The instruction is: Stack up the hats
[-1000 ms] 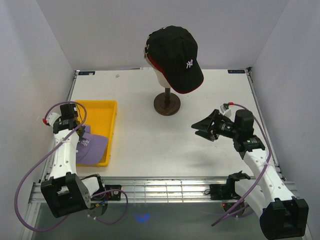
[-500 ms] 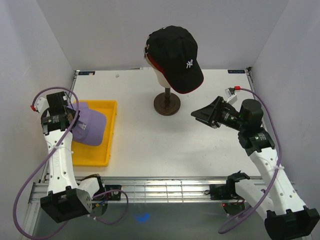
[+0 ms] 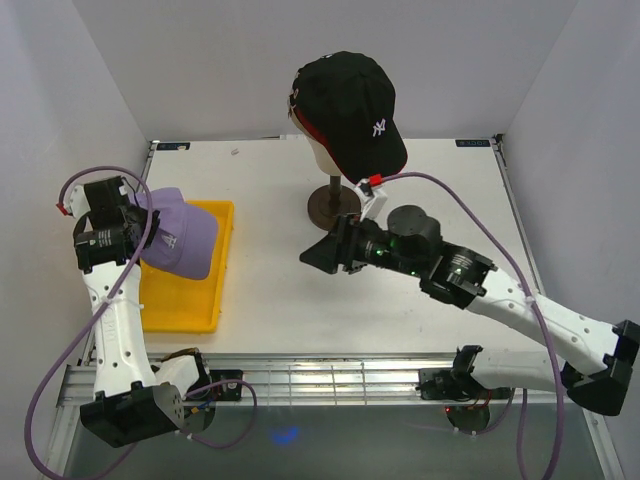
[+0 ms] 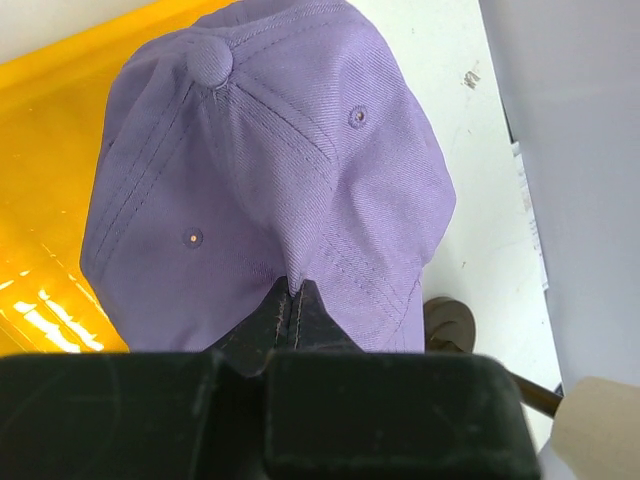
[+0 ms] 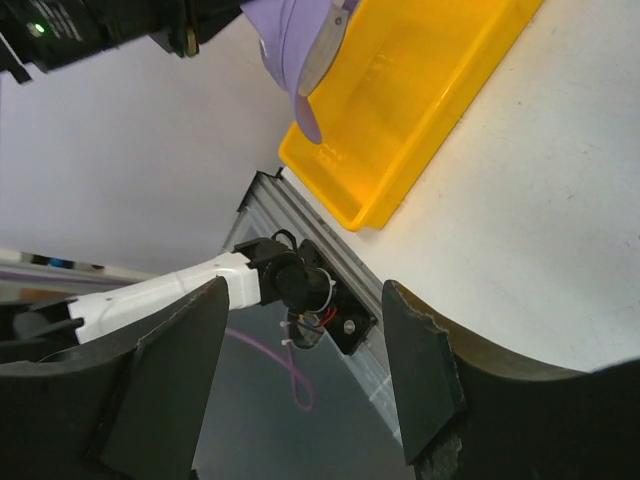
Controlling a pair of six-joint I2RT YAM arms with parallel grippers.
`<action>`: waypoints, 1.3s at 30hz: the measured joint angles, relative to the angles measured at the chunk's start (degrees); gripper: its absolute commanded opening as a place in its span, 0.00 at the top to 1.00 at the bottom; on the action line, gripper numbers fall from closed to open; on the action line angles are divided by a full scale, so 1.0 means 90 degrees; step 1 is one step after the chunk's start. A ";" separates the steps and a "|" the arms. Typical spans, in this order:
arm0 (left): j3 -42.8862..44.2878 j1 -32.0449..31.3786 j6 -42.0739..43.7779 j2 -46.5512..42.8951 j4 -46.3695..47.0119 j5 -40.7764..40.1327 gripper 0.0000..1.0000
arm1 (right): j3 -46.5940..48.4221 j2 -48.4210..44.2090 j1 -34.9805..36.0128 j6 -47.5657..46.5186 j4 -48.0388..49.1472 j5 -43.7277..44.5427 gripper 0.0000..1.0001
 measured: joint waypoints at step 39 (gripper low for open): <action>0.0673 -0.0080 -0.0192 0.0129 -0.0542 0.0760 1.00 | 0.3235 0.4986 0.1848 -0.1367 0.1673 0.2103 0.29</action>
